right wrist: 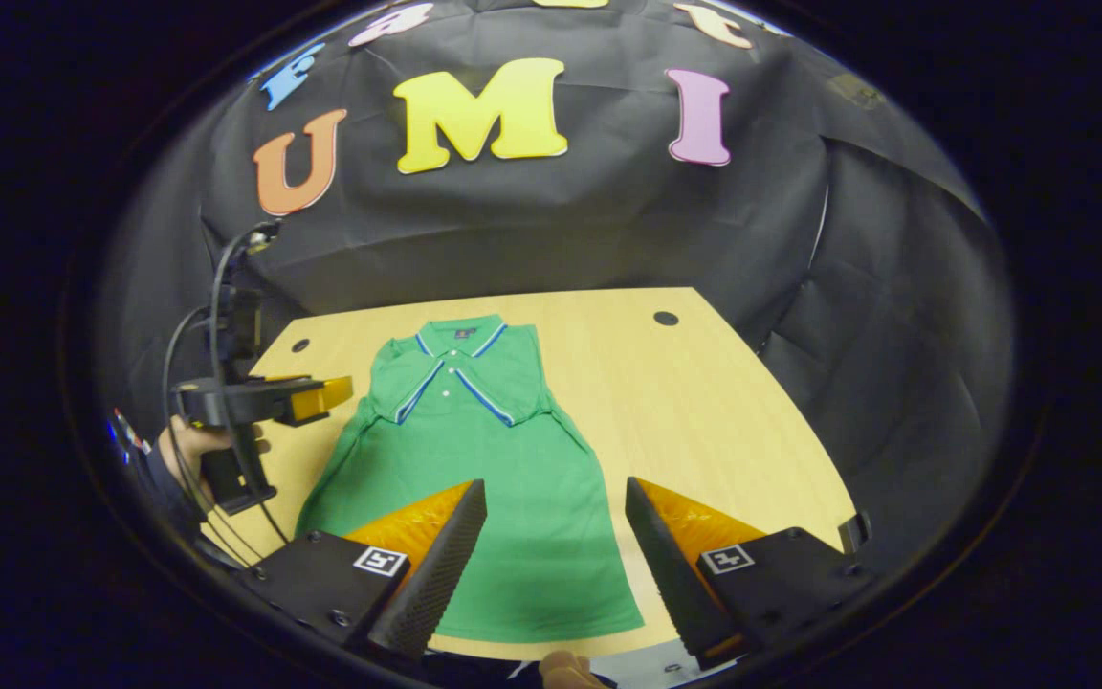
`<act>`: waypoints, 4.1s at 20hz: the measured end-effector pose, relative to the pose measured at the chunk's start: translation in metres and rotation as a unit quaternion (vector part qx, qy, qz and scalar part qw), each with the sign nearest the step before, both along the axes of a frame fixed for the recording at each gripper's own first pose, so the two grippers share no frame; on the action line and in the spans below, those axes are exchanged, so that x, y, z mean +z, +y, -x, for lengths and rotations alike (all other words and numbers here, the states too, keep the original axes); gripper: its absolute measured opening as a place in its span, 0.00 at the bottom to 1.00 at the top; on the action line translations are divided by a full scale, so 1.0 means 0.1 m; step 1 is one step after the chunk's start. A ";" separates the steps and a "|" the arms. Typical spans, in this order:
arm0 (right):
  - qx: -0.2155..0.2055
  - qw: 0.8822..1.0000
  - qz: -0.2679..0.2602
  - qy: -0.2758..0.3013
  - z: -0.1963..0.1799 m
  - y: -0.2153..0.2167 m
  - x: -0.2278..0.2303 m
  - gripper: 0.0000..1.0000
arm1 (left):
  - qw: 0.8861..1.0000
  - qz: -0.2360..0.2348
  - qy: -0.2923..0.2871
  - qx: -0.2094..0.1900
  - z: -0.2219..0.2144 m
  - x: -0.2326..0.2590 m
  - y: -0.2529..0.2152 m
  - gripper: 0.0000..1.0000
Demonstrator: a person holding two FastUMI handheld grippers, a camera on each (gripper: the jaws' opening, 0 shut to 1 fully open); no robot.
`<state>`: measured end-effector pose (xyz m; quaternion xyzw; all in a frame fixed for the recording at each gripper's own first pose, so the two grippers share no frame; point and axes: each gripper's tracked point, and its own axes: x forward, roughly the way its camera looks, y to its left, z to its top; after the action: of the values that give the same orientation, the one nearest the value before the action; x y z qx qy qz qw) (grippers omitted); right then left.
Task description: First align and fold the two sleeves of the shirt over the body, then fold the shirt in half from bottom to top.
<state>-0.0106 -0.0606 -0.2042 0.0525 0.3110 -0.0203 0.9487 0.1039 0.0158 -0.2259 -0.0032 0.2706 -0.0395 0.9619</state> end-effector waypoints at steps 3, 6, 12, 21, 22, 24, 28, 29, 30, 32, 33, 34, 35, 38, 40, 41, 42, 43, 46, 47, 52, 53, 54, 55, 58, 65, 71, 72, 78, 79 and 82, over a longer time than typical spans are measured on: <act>0.030 0.999 0.010 -0.006 0.02 0.02 -0.07 0.94 | 0.999 -0.007 -0.012 0.029 0.47 0.02 0.22 0.98; 0.057 0.998 0.019 0.005 0.22 0.01 -0.28 0.95 | 0.998 -0.007 0.015 0.065 1.01 -0.18 0.38 0.98; 0.067 0.995 0.018 0.065 0.64 -0.17 -0.96 0.94 | 0.992 -0.014 0.091 0.091 1.87 -0.76 0.50 0.98; 0.063 0.977 0.026 0.203 0.83 -0.36 -1.74 0.95 | 0.971 -0.008 0.223 0.091 2.37 -1.44 0.50 0.95; 0.060 0.975 0.036 0.212 0.86 -0.38 -1.77 0.94 | 0.968 -0.011 0.235 0.091 2.40 -1.46 0.49 1.00; 0.061 0.969 0.046 0.233 0.90 -0.39 -1.82 0.94 | 0.966 -0.011 0.246 0.084 2.40 -1.46 0.46 0.92; 0.057 0.962 0.033 0.267 0.97 -0.36 -1.93 0.94 | 0.957 -0.010 0.281 0.071 2.43 -1.48 0.39 0.83; 0.055 0.960 0.021 0.275 1.00 -0.34 -1.94 0.95 | 0.954 -0.008 0.290 0.069 2.43 -1.49 0.39 0.81; 0.050 0.959 0.017 0.278 1.01 -0.34 -1.92 0.94 | 0.952 -0.006 0.299 0.069 2.45 -1.47 0.40 0.80; 0.044 0.958 0.015 0.282 0.96 -0.35 -1.95 0.88 | 0.947 -0.006 0.314 0.065 2.43 -1.48 0.39 0.79; 0.042 0.956 0.014 0.289 0.94 -0.34 -1.97 0.84 | 0.946 -0.007 0.318 0.061 2.42 -1.48 0.39 0.78; 0.044 0.955 0.017 0.294 0.94 -0.35 -1.97 0.84 | 0.946 -0.009 0.320 0.057 2.41 -1.48 0.38 0.77; 0.042 0.952 0.016 0.302 0.93 -0.35 -1.97 0.77 | 0.945 -0.010 0.321 0.054 2.40 -1.47 0.37 0.74; 0.035 0.949 0.013 0.314 0.90 -0.33 -1.97 0.46 | 0.946 -0.010 0.320 0.056 2.35 -1.47 0.34 0.59; 0.050 0.948 0.020 0.314 0.89 -0.33 -1.98 0.44 | 0.946 -0.012 0.321 0.053 2.35 -1.47 0.32 0.52; 0.058 0.948 0.024 0.312 0.89 -0.33 -1.98 0.44 | 0.946 -0.012 0.320 0.051 2.36 -1.47 0.31 0.50; 0.062 0.951 0.030 0.302 0.84 -0.35 -1.98 0.44 | 0.946 -0.011 0.320 0.052 2.34 -1.47 0.30 0.45; 0.060 0.950 0.025 0.306 0.85 -0.35 -1.98 0.29 | 0.946 -0.011 0.320 0.051 2.34 -1.47 0.30 0.43; 0.063 0.951 0.021 0.300 0.80 -0.34 -2.01 0.18 | 0.950 -0.015 0.309 0.045 2.31 -1.47 0.28 0.34; 0.069 0.952 0.020 0.297 0.80 -0.34 -1.99 0.12 | 0.951 -0.017 0.306 0.040 2.30 -1.47 0.27 0.32; 0.073 0.955 0.016 0.287 0.80 -0.36 -1.99 0.12 | 0.951 -0.018 0.305 0.042 2.26 -1.46 0.25 0.04; 0.063 0.958 0.016 0.278 0.80 -0.39 -1.91 0.12 | 0.952 -0.022 0.303 0.041 2.27 -1.46 0.25 0.04; 0.060 0.960 0.011 0.273 0.80 -0.38 -1.96 0.03 | 0.952 -0.025 0.302 0.041 2.28 -1.46 0.25 0.04; 0.060 0.962 0.005 0.267 0.81 -0.37 -1.92 0.03 | 0.952 -0.026 0.302 0.042 2.29 -1.45 0.24 0.04; 0.073 0.969 0.008 0.236 0.76 -0.40 -1.78 0.03 | 0.960 -0.023 0.275 0.045 2.26 -1.31 0.20 0.03; 0.086 0.980 0.003 0.178 0.57 -0.40 -1.26 0.03 | 0.983 -0.018 0.177 0.050 1.91 -0.56 0.14 0.03; 0.072 0.990 -0.011 0.124 0.12 -0.47 -0.61 0.05 | 0.992 -0.013 0.116 0.047 1.50 0.06 0.15 0.03; 0.069 0.991 -0.010 0.115 0.03 -0.47 -0.51 0.03 | 0.993 -0.011 0.108 0.045 1.42 0.12 0.17 0.03; 0.049 0.996 0.007 0.070 -0.53 -0.34 0.07 0.03 | 0.997 0.001 0.074 0.023 0.81 0.45 0.28 0.03; 0.048 0.997 0.011 0.063 -0.63 -0.31 0.15 0.03 | 0.997 0.003 0.070 0.019 0.70 0.49 0.29 0.03; 0.049 0.997 0.034 0.040 -0.99 -0.24 0.36 0.02 | 0.998 0.003 0.057 0.012 0.37 0.63 0.36 0.03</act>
<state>0.0880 -0.0845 -0.1686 0.0038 0.3505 0.0134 0.9365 0.0672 0.0517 -0.1632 -0.0119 0.3253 -0.0282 0.9451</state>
